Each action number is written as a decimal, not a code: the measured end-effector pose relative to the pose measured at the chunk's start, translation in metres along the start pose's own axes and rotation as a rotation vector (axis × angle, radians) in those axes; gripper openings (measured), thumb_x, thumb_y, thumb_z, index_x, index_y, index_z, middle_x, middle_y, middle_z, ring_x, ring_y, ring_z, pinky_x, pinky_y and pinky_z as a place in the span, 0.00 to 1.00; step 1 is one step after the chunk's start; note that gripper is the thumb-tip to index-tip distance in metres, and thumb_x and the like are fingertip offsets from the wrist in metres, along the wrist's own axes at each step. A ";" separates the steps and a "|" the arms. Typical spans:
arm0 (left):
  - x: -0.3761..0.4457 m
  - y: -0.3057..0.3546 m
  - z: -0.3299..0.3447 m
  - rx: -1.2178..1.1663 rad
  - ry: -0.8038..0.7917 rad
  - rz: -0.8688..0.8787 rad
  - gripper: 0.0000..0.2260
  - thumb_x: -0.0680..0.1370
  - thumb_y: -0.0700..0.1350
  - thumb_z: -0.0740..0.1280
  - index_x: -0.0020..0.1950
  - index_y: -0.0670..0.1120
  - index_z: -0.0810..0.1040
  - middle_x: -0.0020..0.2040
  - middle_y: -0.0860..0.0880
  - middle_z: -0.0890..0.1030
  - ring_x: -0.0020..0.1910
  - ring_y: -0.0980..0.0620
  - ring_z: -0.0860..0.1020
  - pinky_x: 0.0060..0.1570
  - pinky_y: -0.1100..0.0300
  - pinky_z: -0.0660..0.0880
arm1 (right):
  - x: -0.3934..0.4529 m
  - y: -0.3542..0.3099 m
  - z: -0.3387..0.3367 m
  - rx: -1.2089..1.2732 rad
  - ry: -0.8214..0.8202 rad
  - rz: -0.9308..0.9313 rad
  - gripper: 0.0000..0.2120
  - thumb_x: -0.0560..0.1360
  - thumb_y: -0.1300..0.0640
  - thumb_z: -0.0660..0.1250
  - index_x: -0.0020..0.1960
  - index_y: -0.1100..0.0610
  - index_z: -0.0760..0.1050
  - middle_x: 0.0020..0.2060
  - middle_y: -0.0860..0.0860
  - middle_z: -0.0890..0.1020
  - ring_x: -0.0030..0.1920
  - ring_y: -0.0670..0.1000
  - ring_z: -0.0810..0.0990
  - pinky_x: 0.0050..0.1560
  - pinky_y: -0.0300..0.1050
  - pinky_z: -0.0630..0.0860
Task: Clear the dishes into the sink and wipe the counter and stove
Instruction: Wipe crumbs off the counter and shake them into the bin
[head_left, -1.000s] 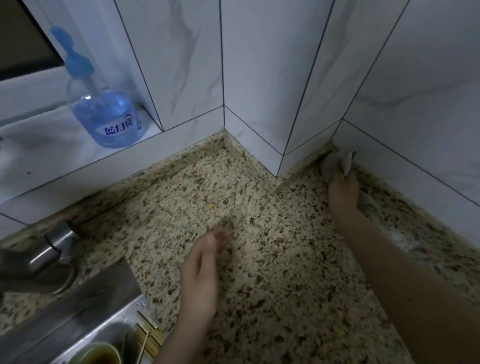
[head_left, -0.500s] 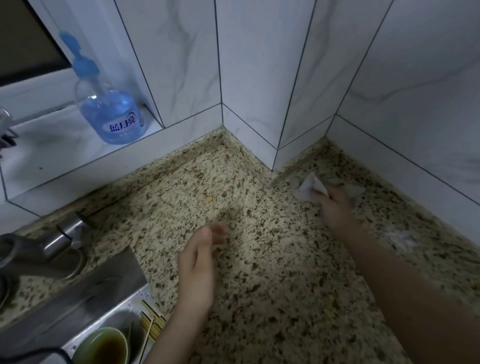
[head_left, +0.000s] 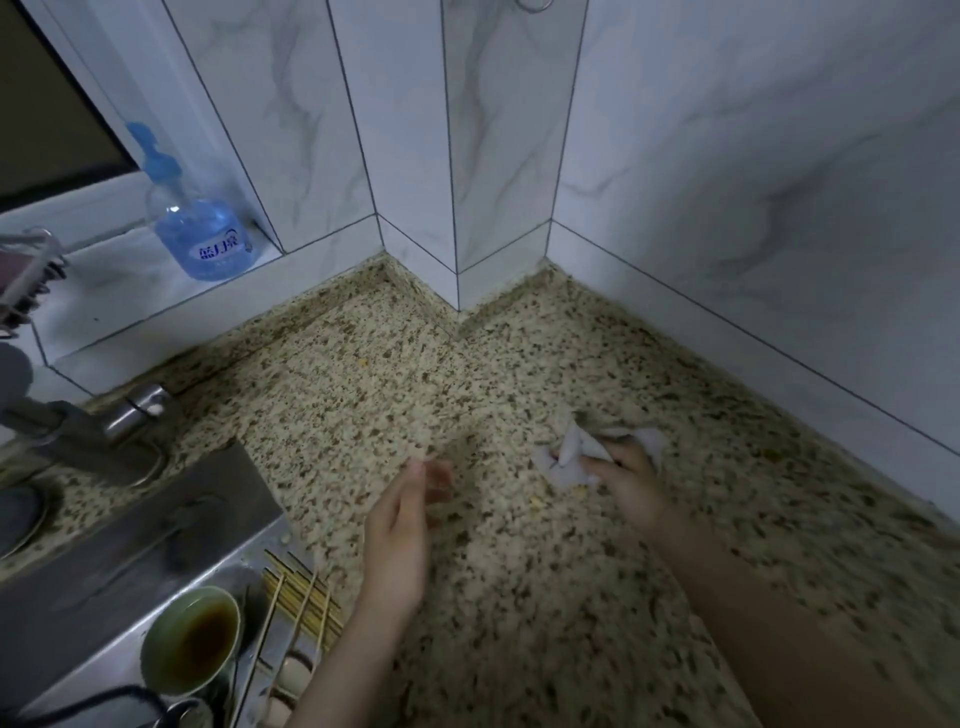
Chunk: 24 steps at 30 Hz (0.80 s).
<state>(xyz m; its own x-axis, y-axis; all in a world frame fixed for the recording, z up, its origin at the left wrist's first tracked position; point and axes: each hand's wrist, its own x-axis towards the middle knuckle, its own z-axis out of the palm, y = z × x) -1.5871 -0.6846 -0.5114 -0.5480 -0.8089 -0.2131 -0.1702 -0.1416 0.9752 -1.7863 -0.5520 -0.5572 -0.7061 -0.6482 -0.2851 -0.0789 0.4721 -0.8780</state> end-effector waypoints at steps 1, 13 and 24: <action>-0.008 -0.003 0.002 -0.001 -0.003 -0.003 0.22 0.72 0.61 0.54 0.45 0.49 0.82 0.46 0.50 0.83 0.47 0.51 0.80 0.51 0.53 0.74 | -0.011 0.003 -0.002 0.009 -0.014 0.027 0.09 0.77 0.62 0.62 0.51 0.65 0.79 0.39 0.62 0.79 0.40 0.49 0.79 0.47 0.51 0.72; -0.112 -0.009 0.022 0.035 -0.014 -0.002 0.23 0.77 0.59 0.51 0.47 0.48 0.81 0.47 0.50 0.83 0.47 0.51 0.80 0.47 0.55 0.75 | -0.136 0.057 -0.023 0.161 -0.125 0.088 0.23 0.76 0.49 0.64 0.56 0.70 0.77 0.55 0.67 0.79 0.57 0.64 0.77 0.59 0.61 0.73; -0.129 -0.015 0.021 0.006 -0.009 -0.039 0.22 0.81 0.54 0.50 0.46 0.45 0.80 0.46 0.49 0.83 0.47 0.49 0.80 0.43 0.60 0.74 | -0.168 0.052 -0.047 0.718 0.021 0.254 0.04 0.76 0.60 0.63 0.44 0.56 0.76 0.33 0.53 0.80 0.35 0.50 0.78 0.34 0.40 0.75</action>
<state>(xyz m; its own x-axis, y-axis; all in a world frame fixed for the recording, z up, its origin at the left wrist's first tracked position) -1.5313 -0.5656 -0.5002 -0.5481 -0.7977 -0.2517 -0.1969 -0.1695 0.9657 -1.7048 -0.3911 -0.5369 -0.6553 -0.5563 -0.5110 0.5602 0.0960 -0.8228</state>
